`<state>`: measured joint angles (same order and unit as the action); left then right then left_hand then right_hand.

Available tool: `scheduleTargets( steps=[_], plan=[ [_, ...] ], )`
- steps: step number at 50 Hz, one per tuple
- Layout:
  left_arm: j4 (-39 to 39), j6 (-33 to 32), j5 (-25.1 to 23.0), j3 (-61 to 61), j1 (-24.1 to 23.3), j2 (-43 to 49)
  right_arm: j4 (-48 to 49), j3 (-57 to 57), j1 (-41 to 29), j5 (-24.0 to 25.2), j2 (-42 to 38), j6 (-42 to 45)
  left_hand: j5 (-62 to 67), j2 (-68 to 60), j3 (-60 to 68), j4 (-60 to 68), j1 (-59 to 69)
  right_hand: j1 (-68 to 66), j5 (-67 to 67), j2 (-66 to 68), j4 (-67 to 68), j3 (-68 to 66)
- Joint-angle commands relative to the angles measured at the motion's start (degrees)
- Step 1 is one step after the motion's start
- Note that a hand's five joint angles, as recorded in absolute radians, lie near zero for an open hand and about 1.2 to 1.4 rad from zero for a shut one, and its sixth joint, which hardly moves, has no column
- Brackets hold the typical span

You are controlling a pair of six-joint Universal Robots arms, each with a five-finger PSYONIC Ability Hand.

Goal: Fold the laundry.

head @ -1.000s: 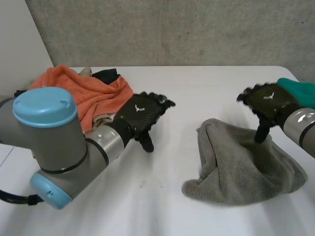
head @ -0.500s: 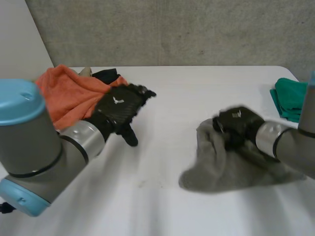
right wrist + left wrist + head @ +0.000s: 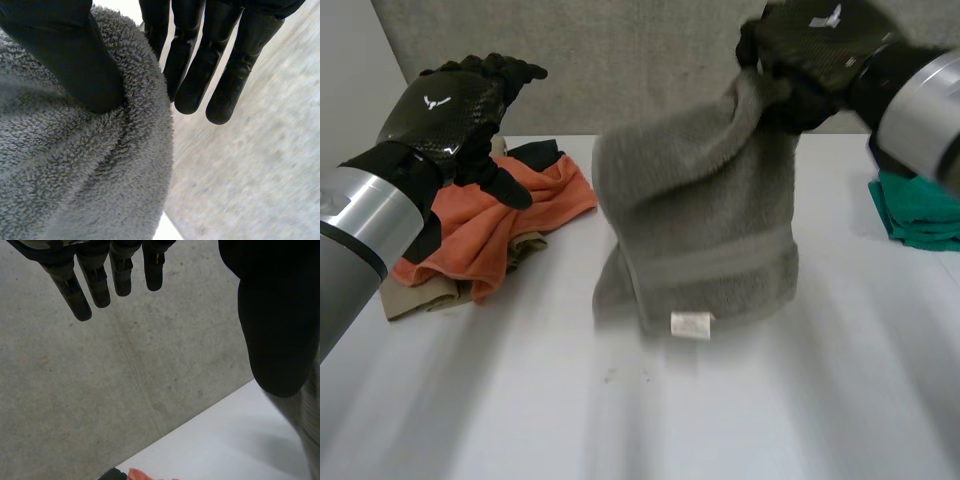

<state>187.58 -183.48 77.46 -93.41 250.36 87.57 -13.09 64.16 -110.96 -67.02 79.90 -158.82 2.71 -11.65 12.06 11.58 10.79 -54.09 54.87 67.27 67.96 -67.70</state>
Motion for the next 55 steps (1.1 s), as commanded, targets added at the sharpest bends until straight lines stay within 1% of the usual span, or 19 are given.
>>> scheduleTargets(
  steps=[1, 3, 4, 5, 6, 9, 12, 15, 16, 17, 22, 26, 30, 32, 37, 39, 44, 48, 55],
  plan=[
    [0.1, -0.2, -0.4, -2.1, -0.1, 1.9, 0.4, -3.2, 0.5, -4.3, -15.3, 2.7, -2.2, 1.1, -1.5, -1.0, -0.2, -25.9, 15.1, 12.7, 12.0, -12.3],
    [0.1, -0.5, -0.5, -2.6, -0.5, 3.9, 0.4, -3.9, 0.6, -6.5, -17.8, 5.2, -2.3, 1.3, -1.7, -1.2, -0.4, -14.9, 4.2, 1.8, 1.1, -1.3],
    [0.1, -0.6, -0.6, -2.6, -0.8, 4.8, 0.3, -4.3, 0.6, -9.3, -19.8, 8.5, -2.3, 1.3, -1.7, -1.2, -0.4, 12.9, -23.7, -26.1, -26.8, 26.6],
    [0.1, -0.6, -0.6, -2.7, -0.9, 5.5, 0.3, -4.3, 0.6, -10.9, -20.4, 10.4, -2.2, 1.1, -1.5, -1.0, -0.2, 31.7, -42.5, -44.9, -45.6, 45.3],
    [-0.1, -0.6, -0.5, -2.7, -1.1, 6.7, 0.3, -4.3, 0.5, -12.8, -20.7, 12.3, -2.2, 1.1, -1.5, -1.0, -0.2, 44.1, -54.9, -57.3, -58.0, 57.7],
    [-0.5, -0.6, -0.4, -2.7, -1.5, 8.8, 1.4, -4.1, -0.4, -18.5, -20.5, 16.6, -2.0, 0.9, -1.3, -0.9, -0.1, 44.1, -54.9, -57.3, -58.0, 57.7],
    [-0.6, -0.6, -0.3, -2.4, -2.9, 12.0, 5.0, -2.1, -1.2, -20.0, -19.3, 15.1, -1.3, 0.3, -0.7, -0.2, 0.6, 44.1, -54.9, -57.3, -58.0, 57.7],
    [-0.6, -0.4, 0.1, -1.7, -5.1, 14.3, 7.8, 2.4, -1.4, -19.7, -14.0, 11.3, 0.2, -1.3, 0.8, 1.3, 2.1, 44.1, -54.9, -57.3, -58.0, 57.7],
    [-0.6, -0.4, 0.1, -1.5, -5.6, 14.9, 7.8, 2.4, -1.4, -19.7, -14.0, 11.2, 0.9, -1.9, 1.5, 2.0, 2.8, 44.1, -54.9, -57.3, -58.0, 57.7],
    [-0.6, -0.4, 0.2, -1.4, -6.0, 15.4, 8.3, 5.3, -1.3, -19.2, -9.7, 9.0, 0.9, -1.9, 1.5, 2.0, 2.8, 44.1, -54.9, -57.3, -58.0, 57.7],
    [-0.6, -0.4, 0.4, -0.5, -8.3, 18.5, 5.7, 13.4, -1.9, -16.6, -1.8, 6.3, 0.9, -1.9, 1.5, 2.0, 2.8, 43.5, -54.3, -56.7, -57.4, 57.2],
    [-0.6, -0.6, 0.5, 0.0, -9.6, 21.1, 1.1, 19.5, -2.0, -14.5, -0.9, 5.9, 2.7, -3.8, 3.4, 3.8, 4.6, 39.0, -49.7, -52.1, -52.8, 52.6],
    [-0.5, -0.6, 1.5, 0.2, -11.1, 23.3, 0.8, 27.3, -2.2, -13.3, -0.9, 5.6, 8.8, -9.8, 9.4, 9.9, 10.7, 36.1, -46.9, -49.3, -50.0, 49.7],
    [-0.2, -0.7, 3.6, 0.2, -12.0, 24.8, 3.0, 30.3, -2.4, -13.1, -0.9, 5.6, 12.0, -13.0, 12.6, 13.1, 13.9, 35.3, -46.0, -48.4, -49.1, 48.9],
    [0.2, -0.8, 8.8, 1.7, -14.0, 28.2, 18.1, 39.5, -3.3, -13.4, -1.7, 5.6, 11.8, -12.9, 12.5, 12.9, 13.7, 31.7, -42.5, -44.9, -45.6, 45.3],
    [0.2, -0.8, 10.6, 3.6, -15.3, 30.2, 21.8, 41.0, -3.6, -13.6, -2.0, 5.7, 11.8, -12.9, 12.5, 12.9, 13.7, 31.2, -42.0, -44.4, -45.1, 44.8],
    [0.2, -0.9, 11.6, 7.2, -17.6, 34.0, 27.1, 42.3, -5.1, -13.8, -6.2, 5.6, 10.6, -11.7, 11.3, 11.8, 12.5, 29.0, -39.8, -42.2, -42.9, 42.7],
    [0.2, -0.7, 11.8, 10.4, -18.4, 37.1, 28.9, 41.4, -5.9, -14.4, -9.4, 5.6, 10.5, -11.5, 11.1, 11.6, 12.4, 23.2, -33.9, -36.3, -37.0, 36.8],
    [0.1, -0.7, 12.1, 15.4, -20.0, 41.5, 32.3, 39.4, -6.4, -17.1, -13.1, 6.2, 10.5, -11.5, 11.1, 11.6, 12.4, -12.1, 1.3, -1.0, -1.7, 1.5]
  ],
)
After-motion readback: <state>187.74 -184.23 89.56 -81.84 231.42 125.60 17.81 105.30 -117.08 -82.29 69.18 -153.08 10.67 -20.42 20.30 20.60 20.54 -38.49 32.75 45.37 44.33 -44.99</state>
